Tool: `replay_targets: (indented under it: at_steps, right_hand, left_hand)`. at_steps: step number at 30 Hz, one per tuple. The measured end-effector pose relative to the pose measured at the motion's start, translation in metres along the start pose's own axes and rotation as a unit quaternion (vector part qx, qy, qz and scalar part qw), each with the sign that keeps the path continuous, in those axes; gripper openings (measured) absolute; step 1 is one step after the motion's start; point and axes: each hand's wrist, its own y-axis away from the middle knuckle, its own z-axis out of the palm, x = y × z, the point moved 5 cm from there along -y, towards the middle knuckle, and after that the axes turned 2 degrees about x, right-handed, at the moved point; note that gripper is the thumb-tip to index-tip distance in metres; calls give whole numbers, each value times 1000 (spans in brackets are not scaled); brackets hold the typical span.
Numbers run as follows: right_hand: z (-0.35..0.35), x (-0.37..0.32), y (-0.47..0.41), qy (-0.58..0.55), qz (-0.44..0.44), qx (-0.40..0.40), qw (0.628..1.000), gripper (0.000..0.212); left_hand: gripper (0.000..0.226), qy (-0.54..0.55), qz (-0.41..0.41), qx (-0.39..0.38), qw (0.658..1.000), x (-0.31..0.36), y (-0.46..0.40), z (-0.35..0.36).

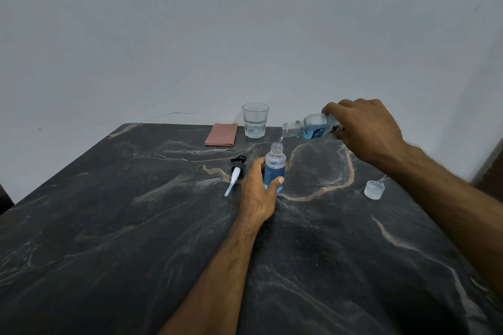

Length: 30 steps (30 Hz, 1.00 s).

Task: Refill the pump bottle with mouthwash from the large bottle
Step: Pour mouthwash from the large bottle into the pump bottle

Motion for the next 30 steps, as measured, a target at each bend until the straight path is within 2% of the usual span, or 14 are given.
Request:
replay_targets:
  at_steps: [30]
  right_hand:
    - [0,-1,0,7,3,4,1000,39]
  left_hand:
    - [50,12,-1,-2,1000,1,1,-1]
